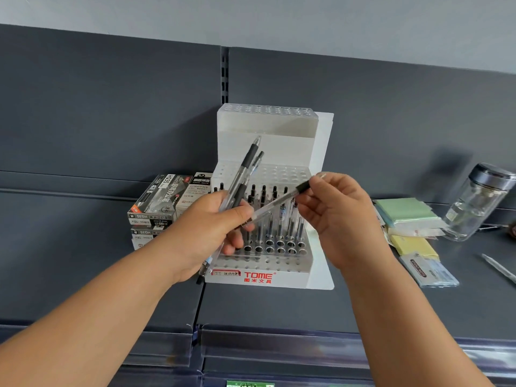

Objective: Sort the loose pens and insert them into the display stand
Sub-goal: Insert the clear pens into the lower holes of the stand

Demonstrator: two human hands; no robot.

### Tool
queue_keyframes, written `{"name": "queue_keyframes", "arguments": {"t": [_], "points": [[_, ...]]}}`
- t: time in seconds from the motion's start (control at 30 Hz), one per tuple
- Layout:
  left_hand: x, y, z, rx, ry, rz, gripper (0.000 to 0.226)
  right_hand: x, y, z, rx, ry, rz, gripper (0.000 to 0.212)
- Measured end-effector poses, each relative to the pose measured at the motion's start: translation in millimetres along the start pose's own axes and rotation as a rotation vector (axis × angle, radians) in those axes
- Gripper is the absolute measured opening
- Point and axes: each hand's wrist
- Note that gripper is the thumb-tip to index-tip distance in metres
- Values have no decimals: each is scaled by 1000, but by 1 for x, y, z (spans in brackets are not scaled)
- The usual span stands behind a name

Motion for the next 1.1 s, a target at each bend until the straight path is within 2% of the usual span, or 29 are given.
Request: {"name": "queue_keyframes", "arguments": {"t": [0.07,0.1,0.17,0.23,0.3,0.33,0.43,0.53,0.6,0.7,0.8,0.93,1.1], "points": [[1,2,1,54,17,5,6,3,-8,0,16,33,-36,8],[2,3,2,75,28,11,6,5,-12,-1,51,11,-131,10],[4,6,3,101,44,22,5,9,-19,-4,150,-154,-446,17],[7,14,1,88,44,29,6,8,-27,-11,220,-407,-726,23],[8,15,1,103,47,31,6,7,-21,-19,144,-652,-906,24],[7,10,0,134,44,18,6,11,-10,-22,49,-737,-965,22],[9,6,-1,162,48,-24,5,22,6,-26,-168,-842,-1047,20],[12,10,-3,131,59,-28,10,25,6,-24,-217,-839,-1042,16],[13,13,-2,108,53,-57,19,23,3,-21,-206,-774,-1004,13],[13,12,-1,130,48,-83,29,17,1,-16,-140,-528,-722,10],[12,5,-1,148,7,-106,26,12,1,-11,-43,-449,-549,15],[8,-3,-1,161,-23,-115,11,19,6,-4,-2,-406,-541,17],[4,-7,0,134,-7,-75,16,33,9,0,14,-364,-635,16]]}}
Point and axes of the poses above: each hand's wrist, its own z-axis towards the middle knuckle, its own y-axis out of the palm, x = y × z, and after that the axes turned 6 degrees about x, right-handed
